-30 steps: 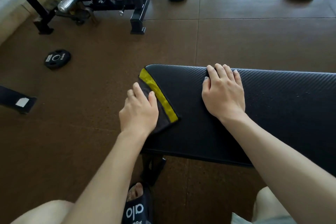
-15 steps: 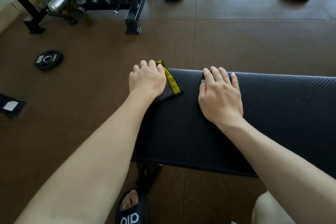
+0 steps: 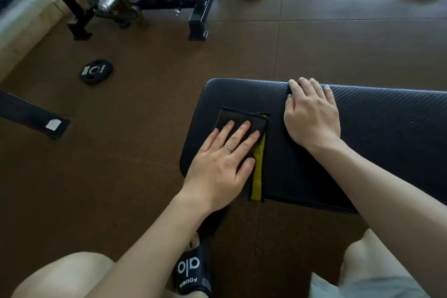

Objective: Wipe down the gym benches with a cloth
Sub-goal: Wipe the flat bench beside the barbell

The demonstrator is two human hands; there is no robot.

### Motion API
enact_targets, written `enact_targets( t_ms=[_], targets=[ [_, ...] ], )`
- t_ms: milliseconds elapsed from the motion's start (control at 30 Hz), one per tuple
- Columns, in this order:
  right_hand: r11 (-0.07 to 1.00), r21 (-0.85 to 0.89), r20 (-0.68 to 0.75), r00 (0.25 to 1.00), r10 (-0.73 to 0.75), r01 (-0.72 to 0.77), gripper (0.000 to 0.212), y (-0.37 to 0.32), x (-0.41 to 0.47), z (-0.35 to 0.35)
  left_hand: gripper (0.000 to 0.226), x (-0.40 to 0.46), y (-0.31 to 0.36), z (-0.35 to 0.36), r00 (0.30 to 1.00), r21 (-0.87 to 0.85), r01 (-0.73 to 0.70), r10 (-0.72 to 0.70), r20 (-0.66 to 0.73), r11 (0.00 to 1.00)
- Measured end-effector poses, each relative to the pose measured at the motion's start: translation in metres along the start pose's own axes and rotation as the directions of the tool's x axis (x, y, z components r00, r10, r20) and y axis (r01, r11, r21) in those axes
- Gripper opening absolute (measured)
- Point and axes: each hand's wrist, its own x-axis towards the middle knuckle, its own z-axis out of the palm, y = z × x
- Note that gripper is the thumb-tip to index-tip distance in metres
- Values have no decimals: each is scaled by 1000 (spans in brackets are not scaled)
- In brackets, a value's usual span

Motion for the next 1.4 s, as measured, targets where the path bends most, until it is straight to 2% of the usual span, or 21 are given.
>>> enact_targets(
  t_ms=[133,233,400,467,567,667,733,800,900,933,1033,1133,1233,1333,1400],
  targets=[
    [1000,-2,-11,1000,-3,3,52,-2,3,1,56,57,-15,-8,990,-6,138,-138,27,990],
    [1000,13,-3,1000,-9,9,52,1,1,0,56,80,-18,-11,970,-1,242,-242,-2,970],
    [1000,26,-12,1000,-11,12,53,3,-2,-1,57,4,-4,5,900,-79,407,-414,-138,910],
    [1000,24,-8,1000,-12,12,53,2,-2,0,57,-21,3,14,832,-206,468,-507,-227,859],
    [1000,27,-6,1000,-5,5,53,2,-1,0,53,-19,14,19,640,-533,506,-710,-296,678],
    [1000,23,2,1000,-3,3,53,2,0,-1,42,1,2,9,438,-735,523,-876,-203,432],
    [1000,12,12,1000,-8,7,54,0,0,0,36,9,-10,3,388,-778,537,-914,-116,326],
    [1000,4,26,1000,-10,10,54,0,0,-1,37,8,-9,4,367,-793,525,-923,-115,308],
    [1000,16,29,999,-24,24,54,0,-3,-5,43,-5,9,22,320,-817,448,-919,-232,362],
    [999,24,25,999,-40,39,54,0,-7,-7,46,-11,20,30,344,-798,438,-897,-277,414],
    [997,19,42,996,-79,78,53,11,-35,-18,56,-30,56,59,492,-607,489,-773,-401,626],
    [999,-25,50,998,-36,38,53,43,-70,-33,56,-35,80,73,649,-395,469,-611,-452,790],
    [1000,-2,24,999,31,-31,52,60,-81,-40,55,-21,95,67,821,-150,343,-373,-433,927],
    [998,-1,-24,998,55,-55,52,54,-74,-34,53,-4,99,54,922,27,185,-164,-350,982],
    [998,-4,-41,997,67,-67,52,52,-69,-32,56,8,91,40,974,108,51,-26,-226,993]
  ],
)
